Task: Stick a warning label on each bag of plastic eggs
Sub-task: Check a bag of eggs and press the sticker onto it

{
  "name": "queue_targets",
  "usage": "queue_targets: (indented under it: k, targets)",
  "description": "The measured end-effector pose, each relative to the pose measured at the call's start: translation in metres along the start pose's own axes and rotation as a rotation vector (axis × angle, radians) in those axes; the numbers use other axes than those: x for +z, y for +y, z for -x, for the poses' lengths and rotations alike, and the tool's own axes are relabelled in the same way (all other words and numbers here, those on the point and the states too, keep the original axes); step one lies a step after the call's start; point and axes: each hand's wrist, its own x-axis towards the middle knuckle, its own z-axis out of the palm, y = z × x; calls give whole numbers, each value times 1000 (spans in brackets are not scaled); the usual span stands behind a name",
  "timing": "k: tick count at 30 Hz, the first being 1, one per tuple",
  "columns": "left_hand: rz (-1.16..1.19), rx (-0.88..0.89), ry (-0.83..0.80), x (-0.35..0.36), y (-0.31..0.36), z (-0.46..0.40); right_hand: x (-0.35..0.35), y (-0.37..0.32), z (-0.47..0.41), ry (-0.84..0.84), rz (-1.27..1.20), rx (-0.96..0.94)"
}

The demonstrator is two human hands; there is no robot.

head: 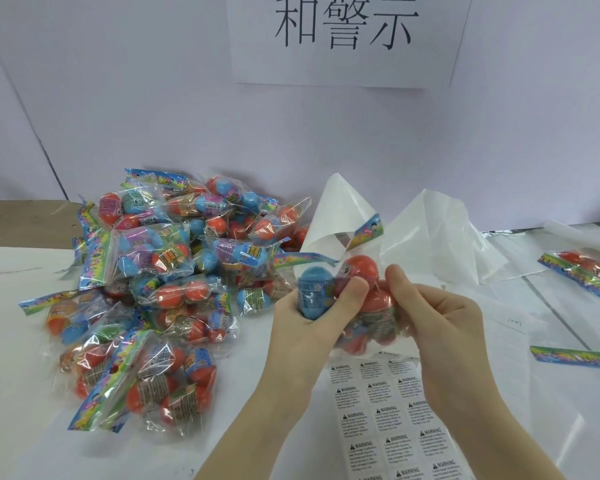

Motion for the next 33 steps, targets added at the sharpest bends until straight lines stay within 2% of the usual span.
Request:
queue_targets:
  k: [4, 9, 13, 18, 24, 30, 33]
  targets:
    - [-77, 15, -148, 1, 0, 3, -3, 1, -3, 121, -68, 88]
    - [-111, -16, -185, -4, -2, 0, -6, -2, -6, 246, -132, 54]
    - [-81, -42, -269, -7, -3, -3, -6, -2, -6, 282, -142, 25]
    - [-103, -67, -388, -11, 0, -2, -10, -4, -8, 258, -219, 94]
    - [-90, -105, -401, -16, 2, -3, -11, -6, -8, 179, -275, 143]
    - [-142, -49, -260, -8, -4, -3, -7, -9, -2, 47, 22, -109]
    - [-175, -23, -226, -8, -4, -3, -7, -3, 0, 40, 78, -98]
